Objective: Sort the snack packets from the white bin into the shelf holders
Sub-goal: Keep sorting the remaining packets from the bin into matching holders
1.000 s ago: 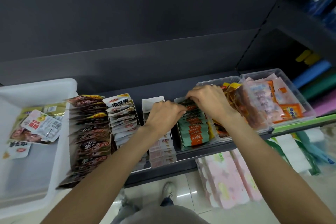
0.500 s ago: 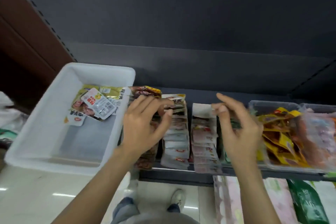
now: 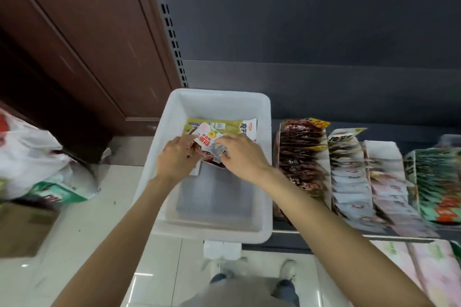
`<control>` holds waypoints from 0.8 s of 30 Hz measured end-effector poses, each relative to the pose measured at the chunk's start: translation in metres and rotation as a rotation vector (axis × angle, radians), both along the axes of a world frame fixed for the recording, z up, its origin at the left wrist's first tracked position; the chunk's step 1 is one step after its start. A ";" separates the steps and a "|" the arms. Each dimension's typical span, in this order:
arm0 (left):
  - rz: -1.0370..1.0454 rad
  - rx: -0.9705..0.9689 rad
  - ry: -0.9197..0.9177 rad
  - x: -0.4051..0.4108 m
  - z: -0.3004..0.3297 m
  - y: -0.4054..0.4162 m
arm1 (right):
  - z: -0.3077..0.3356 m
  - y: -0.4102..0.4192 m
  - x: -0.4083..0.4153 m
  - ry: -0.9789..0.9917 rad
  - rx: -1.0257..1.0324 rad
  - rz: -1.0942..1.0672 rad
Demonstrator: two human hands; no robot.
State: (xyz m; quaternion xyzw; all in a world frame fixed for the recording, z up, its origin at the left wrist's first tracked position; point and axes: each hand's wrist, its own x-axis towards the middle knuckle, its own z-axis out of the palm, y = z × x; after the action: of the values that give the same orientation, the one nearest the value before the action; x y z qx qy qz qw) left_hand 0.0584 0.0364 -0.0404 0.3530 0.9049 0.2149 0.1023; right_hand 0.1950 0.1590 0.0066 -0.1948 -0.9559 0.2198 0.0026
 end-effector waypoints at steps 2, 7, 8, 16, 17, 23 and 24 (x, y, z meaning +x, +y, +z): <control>-0.046 -0.108 -0.051 -0.011 -0.010 0.004 | -0.021 -0.001 -0.032 -0.127 0.053 -0.037; -0.151 -0.305 -0.083 -0.018 -0.032 0.005 | -0.069 -0.007 -0.065 -0.385 0.148 -0.135; -0.165 -0.309 -0.072 -0.019 -0.034 0.004 | -0.074 -0.009 -0.065 -0.415 0.188 -0.136; -0.147 -0.115 -0.179 -0.018 -0.031 0.002 | -0.053 -0.030 -0.050 -0.175 0.044 -0.350; -0.090 0.024 -0.295 -0.015 -0.024 0.001 | -0.048 -0.030 -0.045 -0.002 -0.176 -0.499; 0.072 0.607 -1.152 0.003 0.022 -0.014 | -0.024 -0.054 -0.008 0.634 -1.223 -0.793; 0.045 0.627 -1.168 0.005 0.026 -0.015 | -0.022 -0.056 -0.004 0.631 -1.237 -0.784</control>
State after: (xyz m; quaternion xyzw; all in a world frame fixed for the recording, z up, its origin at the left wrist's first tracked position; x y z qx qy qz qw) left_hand 0.0636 0.0210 -0.0147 0.1723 0.6024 0.6262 0.4641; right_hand 0.1911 0.1030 -0.0152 -0.4115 -0.4766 0.7382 0.2418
